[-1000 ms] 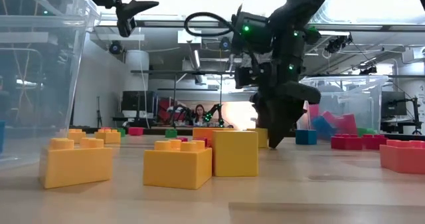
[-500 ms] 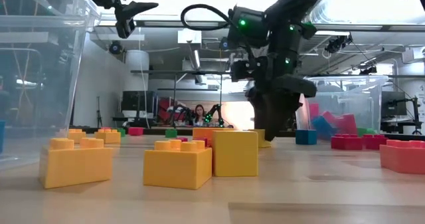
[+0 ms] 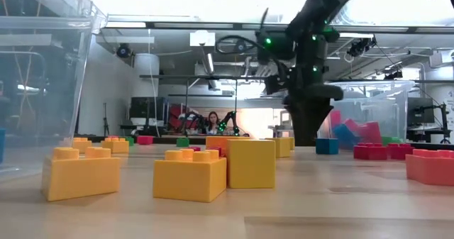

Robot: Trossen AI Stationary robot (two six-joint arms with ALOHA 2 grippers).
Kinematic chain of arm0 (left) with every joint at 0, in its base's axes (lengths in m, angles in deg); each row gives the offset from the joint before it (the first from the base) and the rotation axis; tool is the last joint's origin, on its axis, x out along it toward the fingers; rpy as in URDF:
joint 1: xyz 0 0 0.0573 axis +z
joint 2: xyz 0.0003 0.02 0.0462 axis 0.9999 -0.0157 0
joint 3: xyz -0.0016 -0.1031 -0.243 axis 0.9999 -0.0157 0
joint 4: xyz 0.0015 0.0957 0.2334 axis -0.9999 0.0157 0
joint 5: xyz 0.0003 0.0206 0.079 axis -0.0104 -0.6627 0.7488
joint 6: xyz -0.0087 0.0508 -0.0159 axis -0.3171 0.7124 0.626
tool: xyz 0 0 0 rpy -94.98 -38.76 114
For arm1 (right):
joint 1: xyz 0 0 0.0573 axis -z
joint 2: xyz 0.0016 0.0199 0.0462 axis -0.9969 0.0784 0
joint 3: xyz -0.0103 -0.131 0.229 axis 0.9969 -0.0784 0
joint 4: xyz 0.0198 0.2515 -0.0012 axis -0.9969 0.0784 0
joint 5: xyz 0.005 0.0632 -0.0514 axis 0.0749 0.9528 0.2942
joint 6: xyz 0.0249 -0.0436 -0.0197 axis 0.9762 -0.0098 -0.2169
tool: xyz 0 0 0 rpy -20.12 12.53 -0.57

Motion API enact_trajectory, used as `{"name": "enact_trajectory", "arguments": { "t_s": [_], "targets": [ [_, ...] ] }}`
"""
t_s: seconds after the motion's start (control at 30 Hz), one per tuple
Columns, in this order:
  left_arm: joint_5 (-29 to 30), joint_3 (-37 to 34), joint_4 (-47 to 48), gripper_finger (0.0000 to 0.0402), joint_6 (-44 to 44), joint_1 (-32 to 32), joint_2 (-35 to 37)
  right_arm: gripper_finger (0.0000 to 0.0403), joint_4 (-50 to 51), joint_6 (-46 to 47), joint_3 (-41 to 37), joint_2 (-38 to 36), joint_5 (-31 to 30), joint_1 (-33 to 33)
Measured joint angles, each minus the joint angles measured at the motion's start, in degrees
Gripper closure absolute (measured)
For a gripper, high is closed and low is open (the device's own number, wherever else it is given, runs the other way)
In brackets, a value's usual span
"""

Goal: Sort blocks by size
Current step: Put the large blue game piece into the right transparent bin

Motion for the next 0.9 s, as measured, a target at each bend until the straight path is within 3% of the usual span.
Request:
{"name": "enact_trajectory", "arguments": {
  "t_s": [0.13,0.3,0.43,0.57,0.73,0.9],
  "targets": [
    [6.8,0.2,2.1,0.0265,-19.4,-12.9,-6.1,0.0158,-5.6,0.0,-3.4,-2.0,4.4,5.0],
    [2.9,0.1,-0.1,0.0264,-42.8,-23.8,-16.2,0.0158,-8.7,-2.1,-4.8,-2.3,10.0,8.5],
    [1.4,0.1,-2.1,0.0263,-55.3,-29.0,-22.5,0.0158,-11.2,-3.6,-4.8,-2.3,11.1,9.1],
    [1.0,0.1,0.8,0.0263,-57.5,-30.7,-27.6,0.0158,-11.9,-2.2,-4.8,-2.3,13.7,8.9],
    [0.9,0.1,5.3,0.0257,-51.4,-30.1,-31.1,0.0158,-11.9,1.7,-4.8,-2.3,14.1,7.5],
    [3.6,0.1,13.7,0.0223,-47.1,-29.2,-31.8,0.0158,-13.5,7.1,-4.8,-2.3,14.7,5.7]
  ]
}}
